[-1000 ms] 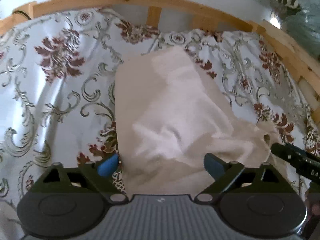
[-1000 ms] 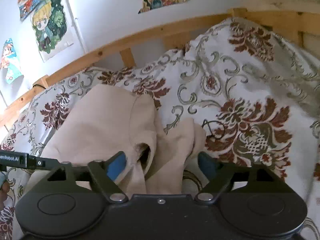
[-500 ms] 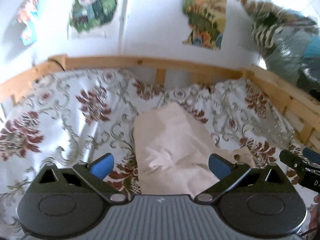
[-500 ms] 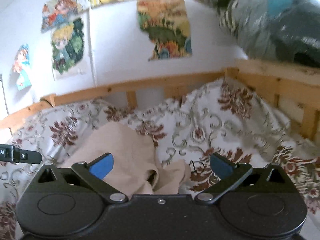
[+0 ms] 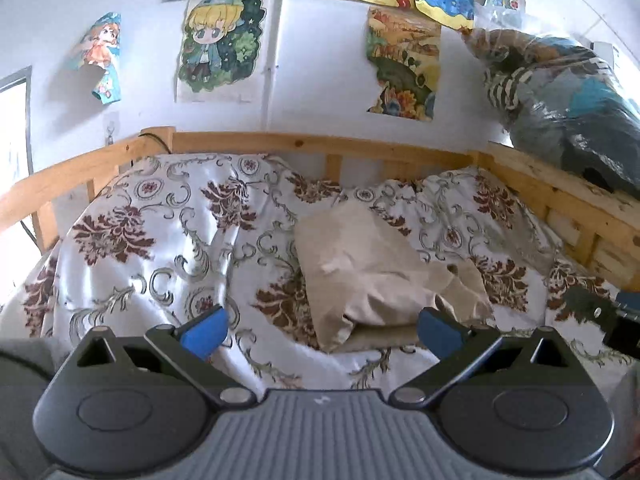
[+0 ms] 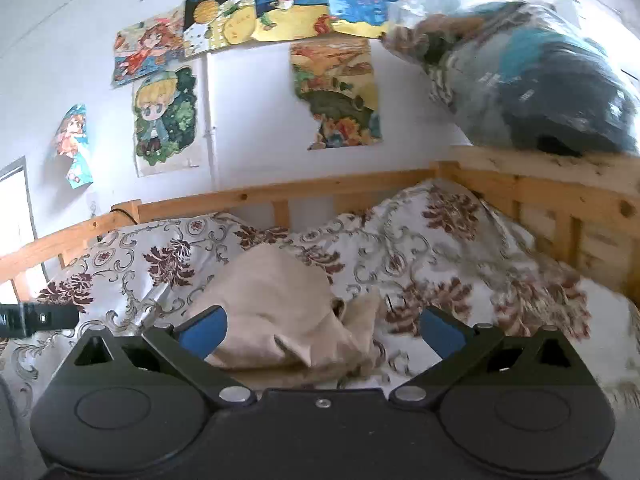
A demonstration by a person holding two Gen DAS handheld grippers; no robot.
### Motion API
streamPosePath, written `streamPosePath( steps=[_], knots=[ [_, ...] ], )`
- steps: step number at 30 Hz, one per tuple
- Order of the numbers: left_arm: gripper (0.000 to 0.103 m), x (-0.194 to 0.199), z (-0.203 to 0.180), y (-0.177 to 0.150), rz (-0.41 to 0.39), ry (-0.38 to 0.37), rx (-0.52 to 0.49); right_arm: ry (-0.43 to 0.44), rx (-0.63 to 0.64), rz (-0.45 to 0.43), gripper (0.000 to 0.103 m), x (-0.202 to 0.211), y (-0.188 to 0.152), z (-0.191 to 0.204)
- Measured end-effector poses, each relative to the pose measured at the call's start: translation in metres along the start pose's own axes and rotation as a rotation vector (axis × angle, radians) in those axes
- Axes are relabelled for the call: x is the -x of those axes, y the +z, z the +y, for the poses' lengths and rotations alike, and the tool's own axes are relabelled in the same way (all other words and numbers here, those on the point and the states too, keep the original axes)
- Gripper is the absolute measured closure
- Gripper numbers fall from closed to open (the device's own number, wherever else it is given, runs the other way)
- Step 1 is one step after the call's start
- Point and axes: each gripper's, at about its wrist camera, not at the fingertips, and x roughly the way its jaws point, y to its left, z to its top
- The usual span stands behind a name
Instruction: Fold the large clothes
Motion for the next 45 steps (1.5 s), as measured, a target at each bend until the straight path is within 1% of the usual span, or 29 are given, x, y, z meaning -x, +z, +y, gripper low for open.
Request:
streamPosePath(
  steps=[3, 7, 16, 45],
  knots=[
    [0.001, -0.002, 0.002, 0.001, 0.025, 0.011, 0.012, -0.014, 0.048, -0.038, 0.001, 0.013, -0.003, 0.011],
    [0.001, -0.002, 0.003, -0.002, 0.033, 0.017, 0.014, -0.017, 0.088, -0.015, 0.001, 0.008, -0.005, 0.017],
    [0.001, -0.006, 0.003, -0.003, 0.045, 0.024, 0.013, -0.04, 0.045, 0.014, 0.001, 0.0, -0.006, 0.009],
    [0.001, -0.006, 0.004, -0.004, 0.049, 0.024, 0.017, -0.041, 0.044, 0.025, 0.001, -0.002, -0.008, 0.008]
  ],
)
